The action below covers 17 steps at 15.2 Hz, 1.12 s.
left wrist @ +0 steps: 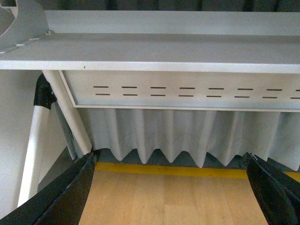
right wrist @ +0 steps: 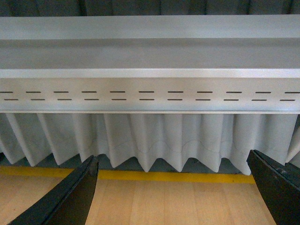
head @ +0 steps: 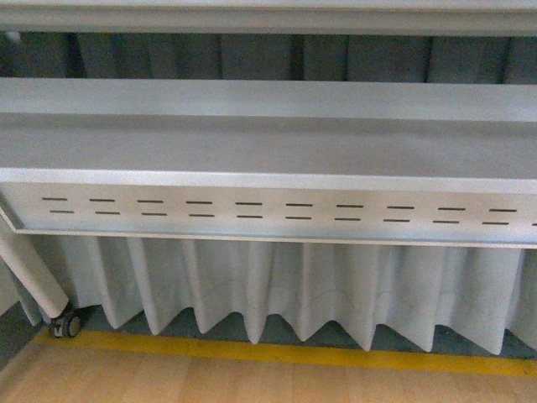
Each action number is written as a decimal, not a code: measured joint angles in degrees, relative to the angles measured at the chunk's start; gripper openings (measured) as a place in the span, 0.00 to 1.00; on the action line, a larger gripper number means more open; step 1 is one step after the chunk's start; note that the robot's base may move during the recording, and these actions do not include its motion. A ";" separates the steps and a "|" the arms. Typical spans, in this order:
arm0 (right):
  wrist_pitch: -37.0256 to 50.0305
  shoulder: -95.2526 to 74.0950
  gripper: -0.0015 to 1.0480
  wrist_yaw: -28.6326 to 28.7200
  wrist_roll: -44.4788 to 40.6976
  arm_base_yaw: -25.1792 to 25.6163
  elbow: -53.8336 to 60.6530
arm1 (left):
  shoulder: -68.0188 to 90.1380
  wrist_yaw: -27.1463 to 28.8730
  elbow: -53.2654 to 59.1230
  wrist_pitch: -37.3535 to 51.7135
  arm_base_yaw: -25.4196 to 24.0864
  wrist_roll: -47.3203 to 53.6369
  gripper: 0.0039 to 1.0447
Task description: Wind up and store yellow beetle toy
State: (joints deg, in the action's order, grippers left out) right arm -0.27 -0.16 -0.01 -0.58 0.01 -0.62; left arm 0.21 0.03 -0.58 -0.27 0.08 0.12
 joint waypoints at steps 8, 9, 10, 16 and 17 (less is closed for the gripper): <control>-0.11 0.00 0.94 -0.02 -0.02 0.00 0.00 | 0.00 0.00 0.00 -0.11 0.00 0.00 0.94; -0.13 0.00 0.94 -0.02 -0.02 0.00 0.00 | -0.02 0.00 0.00 -0.17 0.00 0.00 0.94; -0.15 0.00 0.94 0.00 -0.02 0.00 0.00 | -0.02 -0.17 0.00 -0.17 0.00 0.00 0.94; 0.09 -0.04 0.94 0.02 -0.02 0.00 0.00 | 0.00 0.07 0.00 0.02 0.00 -0.07 0.94; 0.00 -0.02 0.94 -0.02 0.00 0.00 0.00 | -0.02 0.00 0.00 0.02 0.00 -0.04 0.94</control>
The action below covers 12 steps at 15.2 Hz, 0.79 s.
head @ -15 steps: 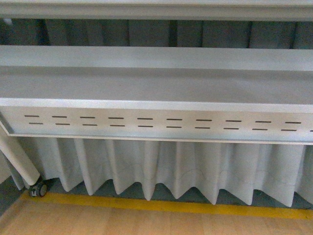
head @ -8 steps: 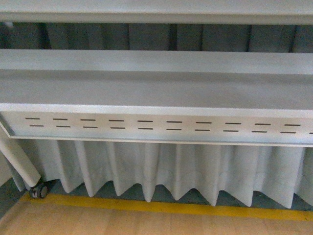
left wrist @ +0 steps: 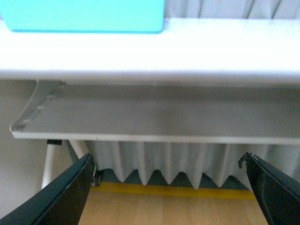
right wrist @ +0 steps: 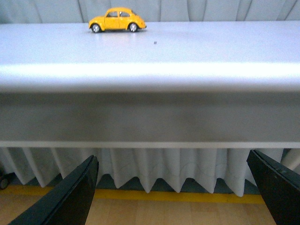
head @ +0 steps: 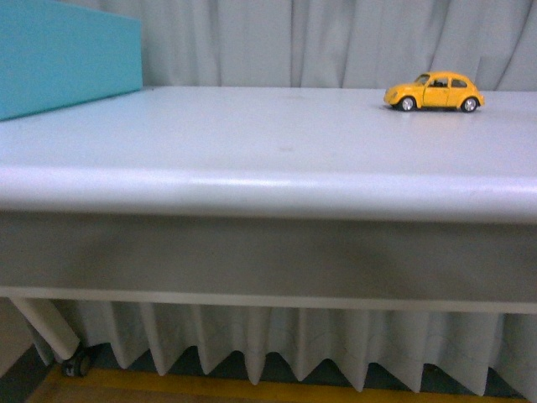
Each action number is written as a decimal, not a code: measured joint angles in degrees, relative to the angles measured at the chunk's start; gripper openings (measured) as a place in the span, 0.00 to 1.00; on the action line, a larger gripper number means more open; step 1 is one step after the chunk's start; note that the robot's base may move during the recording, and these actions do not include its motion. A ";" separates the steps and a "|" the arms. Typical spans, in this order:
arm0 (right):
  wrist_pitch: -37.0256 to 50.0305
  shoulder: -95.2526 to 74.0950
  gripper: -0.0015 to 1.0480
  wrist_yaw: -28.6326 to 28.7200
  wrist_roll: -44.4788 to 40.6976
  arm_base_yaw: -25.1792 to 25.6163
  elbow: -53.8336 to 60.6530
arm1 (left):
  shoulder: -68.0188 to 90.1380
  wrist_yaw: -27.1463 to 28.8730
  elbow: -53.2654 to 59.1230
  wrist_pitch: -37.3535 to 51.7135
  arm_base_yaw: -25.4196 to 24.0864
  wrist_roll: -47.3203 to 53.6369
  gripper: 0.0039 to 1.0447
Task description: Wind up and store yellow beetle toy
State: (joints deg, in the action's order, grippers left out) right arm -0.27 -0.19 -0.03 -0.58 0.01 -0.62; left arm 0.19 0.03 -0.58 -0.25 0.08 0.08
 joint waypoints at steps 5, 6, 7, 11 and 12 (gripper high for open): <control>0.07 0.00 0.94 0.02 0.02 0.00 0.00 | 0.00 0.07 0.00 0.04 0.00 -0.07 0.94; 0.11 -0.02 0.94 0.02 -0.02 0.00 0.00 | 0.02 0.04 0.00 0.04 0.00 -0.07 0.94; 0.07 0.00 0.94 -0.02 0.02 0.00 0.00 | 0.00 -0.04 0.00 0.04 0.00 -0.07 0.94; 0.11 0.00 0.94 0.02 0.11 0.00 0.00 | 0.02 0.04 0.00 0.02 0.00 -0.13 0.94; 0.04 -0.02 0.94 0.00 0.15 0.00 0.00 | 0.00 0.00 0.00 0.07 0.00 -0.04 0.94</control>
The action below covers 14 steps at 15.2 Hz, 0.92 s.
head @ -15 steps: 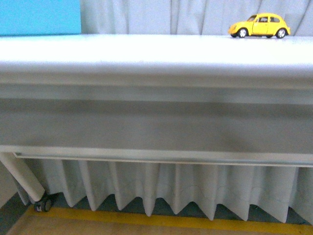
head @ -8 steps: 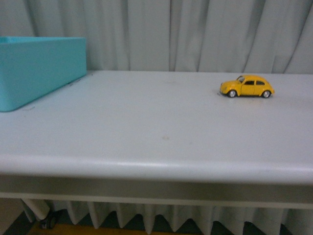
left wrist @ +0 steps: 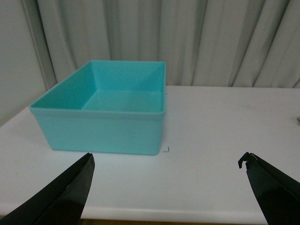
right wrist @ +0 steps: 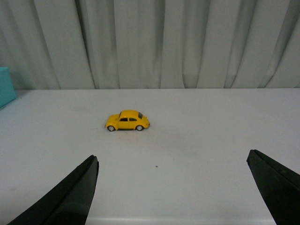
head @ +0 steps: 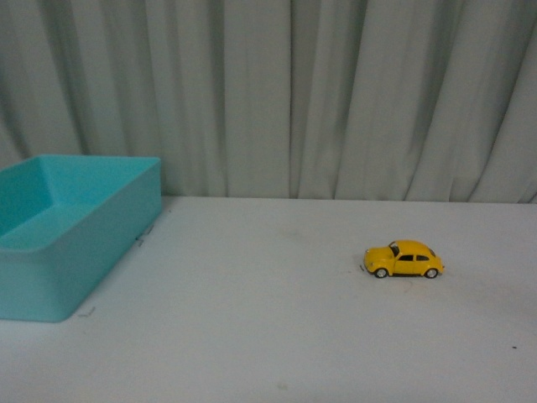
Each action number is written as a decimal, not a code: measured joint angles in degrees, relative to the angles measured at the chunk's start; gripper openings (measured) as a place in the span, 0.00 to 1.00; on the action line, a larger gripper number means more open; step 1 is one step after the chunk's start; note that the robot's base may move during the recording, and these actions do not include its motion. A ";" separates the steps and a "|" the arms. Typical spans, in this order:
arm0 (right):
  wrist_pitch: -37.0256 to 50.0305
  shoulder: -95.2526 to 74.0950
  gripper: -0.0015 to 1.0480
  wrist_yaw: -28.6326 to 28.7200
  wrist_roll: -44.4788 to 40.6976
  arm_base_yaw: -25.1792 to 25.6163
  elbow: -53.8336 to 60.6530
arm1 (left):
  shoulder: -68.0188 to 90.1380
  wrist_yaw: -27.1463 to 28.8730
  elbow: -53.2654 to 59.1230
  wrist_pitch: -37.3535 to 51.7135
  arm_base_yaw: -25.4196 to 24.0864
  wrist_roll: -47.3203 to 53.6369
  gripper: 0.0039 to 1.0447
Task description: Wind up and store yellow beetle toy
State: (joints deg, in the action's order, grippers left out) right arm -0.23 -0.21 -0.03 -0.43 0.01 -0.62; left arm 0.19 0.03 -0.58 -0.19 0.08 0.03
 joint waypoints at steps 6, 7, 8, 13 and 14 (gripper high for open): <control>0.17 0.00 0.94 0.02 0.00 0.00 0.00 | 0.02 0.00 0.00 0.26 0.00 -0.02 0.94; -0.04 0.00 0.94 0.02 0.00 0.00 0.00 | 0.02 0.00 0.00 -0.15 0.00 -0.02 0.94; 0.00 0.00 0.94 0.02 0.00 0.00 0.00 | 0.02 0.02 -0.02 0.00 0.00 -0.02 0.94; 0.00 0.00 0.94 0.02 -0.02 0.00 0.00 | 0.02 0.00 -0.02 -0.02 0.00 -0.02 0.94; 0.00 0.02 0.94 0.02 0.00 0.00 0.00 | 0.02 0.00 -0.02 -0.02 0.00 -0.02 0.94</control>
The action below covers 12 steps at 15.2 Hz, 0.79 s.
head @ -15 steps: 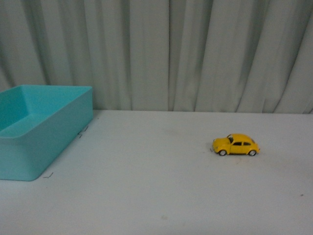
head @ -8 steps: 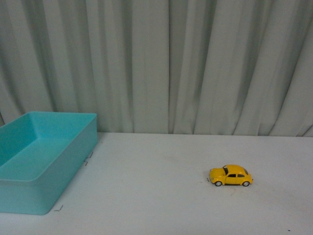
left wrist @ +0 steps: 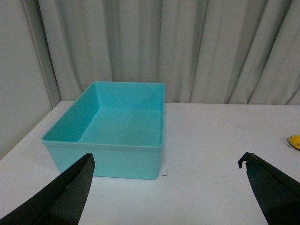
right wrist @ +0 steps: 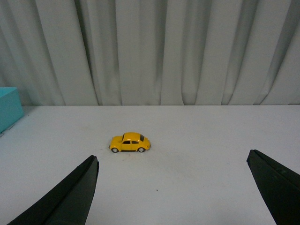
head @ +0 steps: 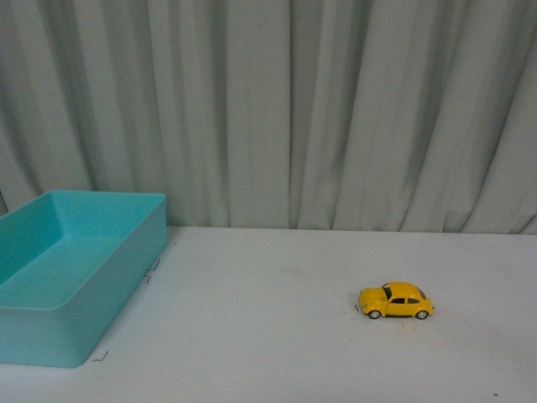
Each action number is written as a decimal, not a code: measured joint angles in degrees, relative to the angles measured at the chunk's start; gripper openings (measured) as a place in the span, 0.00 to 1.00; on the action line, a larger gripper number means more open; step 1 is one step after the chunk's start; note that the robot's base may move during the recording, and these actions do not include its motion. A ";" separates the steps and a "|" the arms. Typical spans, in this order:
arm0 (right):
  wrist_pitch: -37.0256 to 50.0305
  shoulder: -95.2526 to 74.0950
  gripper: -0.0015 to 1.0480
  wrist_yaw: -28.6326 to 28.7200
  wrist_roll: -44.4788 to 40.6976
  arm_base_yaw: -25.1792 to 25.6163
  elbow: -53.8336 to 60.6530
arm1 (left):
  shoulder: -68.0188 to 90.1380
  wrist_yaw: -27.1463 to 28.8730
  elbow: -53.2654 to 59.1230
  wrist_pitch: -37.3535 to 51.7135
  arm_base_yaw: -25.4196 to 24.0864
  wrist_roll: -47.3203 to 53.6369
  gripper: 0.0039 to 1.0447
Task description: Wind up and store yellow beetle toy
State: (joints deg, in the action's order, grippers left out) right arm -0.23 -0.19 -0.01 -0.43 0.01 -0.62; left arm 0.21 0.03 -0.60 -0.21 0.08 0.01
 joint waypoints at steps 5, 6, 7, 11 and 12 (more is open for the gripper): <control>0.00 0.00 0.94 0.00 0.00 0.00 0.00 | 0.00 0.00 0.00 0.00 0.00 0.00 0.94; 0.02 -0.02 0.94 0.00 0.00 0.00 0.00 | 0.00 0.00 0.00 -0.02 0.00 0.00 0.94; 0.00 0.00 0.94 0.00 0.00 0.00 0.00 | 0.00 0.00 0.00 0.00 0.00 0.00 0.94; 0.00 -0.02 0.94 0.00 0.00 0.00 0.00 | 0.00 0.00 0.00 0.00 0.00 0.00 0.94; 0.00 0.00 0.94 0.00 0.00 0.00 0.00 | 0.00 0.00 0.02 0.00 0.00 0.00 0.94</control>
State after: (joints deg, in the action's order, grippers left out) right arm -0.23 -0.19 -0.01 -0.43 0.01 -0.62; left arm 0.21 0.03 -0.58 -0.21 0.08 0.01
